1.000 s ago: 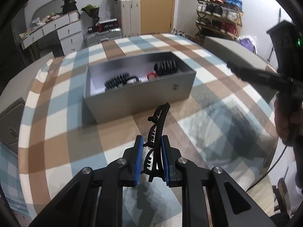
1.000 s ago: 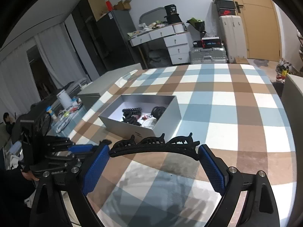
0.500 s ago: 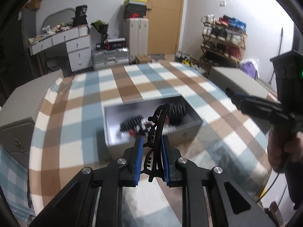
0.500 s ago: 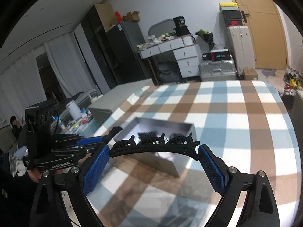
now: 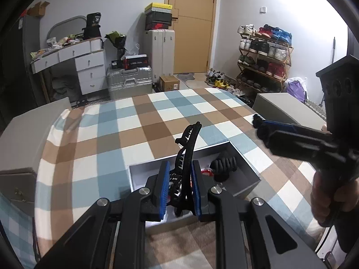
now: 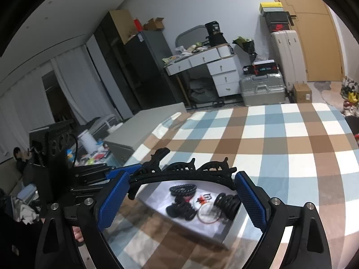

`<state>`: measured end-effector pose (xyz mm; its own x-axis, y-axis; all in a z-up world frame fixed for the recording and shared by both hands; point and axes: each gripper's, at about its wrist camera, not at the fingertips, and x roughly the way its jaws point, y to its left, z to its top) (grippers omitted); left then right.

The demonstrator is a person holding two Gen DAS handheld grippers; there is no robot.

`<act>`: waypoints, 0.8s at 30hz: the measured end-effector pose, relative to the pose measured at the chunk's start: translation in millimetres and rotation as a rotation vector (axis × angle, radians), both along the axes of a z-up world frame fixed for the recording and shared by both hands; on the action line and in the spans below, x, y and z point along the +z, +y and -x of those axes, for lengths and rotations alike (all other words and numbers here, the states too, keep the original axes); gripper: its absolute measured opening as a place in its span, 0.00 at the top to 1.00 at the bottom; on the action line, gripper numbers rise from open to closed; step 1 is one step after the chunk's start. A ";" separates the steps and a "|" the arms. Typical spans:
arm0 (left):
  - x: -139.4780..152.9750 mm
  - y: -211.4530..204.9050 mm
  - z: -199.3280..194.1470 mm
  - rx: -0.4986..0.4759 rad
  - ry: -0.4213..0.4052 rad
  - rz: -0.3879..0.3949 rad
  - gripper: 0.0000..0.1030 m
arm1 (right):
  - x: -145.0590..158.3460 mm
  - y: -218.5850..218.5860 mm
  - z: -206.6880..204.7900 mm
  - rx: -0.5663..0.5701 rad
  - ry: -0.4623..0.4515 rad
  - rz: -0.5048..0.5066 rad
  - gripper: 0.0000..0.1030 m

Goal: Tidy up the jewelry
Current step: 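Carry both claw clips into the grey box and open both grippers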

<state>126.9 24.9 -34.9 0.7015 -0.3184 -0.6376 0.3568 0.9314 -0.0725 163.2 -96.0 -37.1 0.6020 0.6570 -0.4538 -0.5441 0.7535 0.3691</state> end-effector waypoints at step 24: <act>-32.1 -13.3 -14.6 -0.111 0.129 0.042 0.87 | -40.6 15.0 -25.2 -0.043 0.060 0.027 0.08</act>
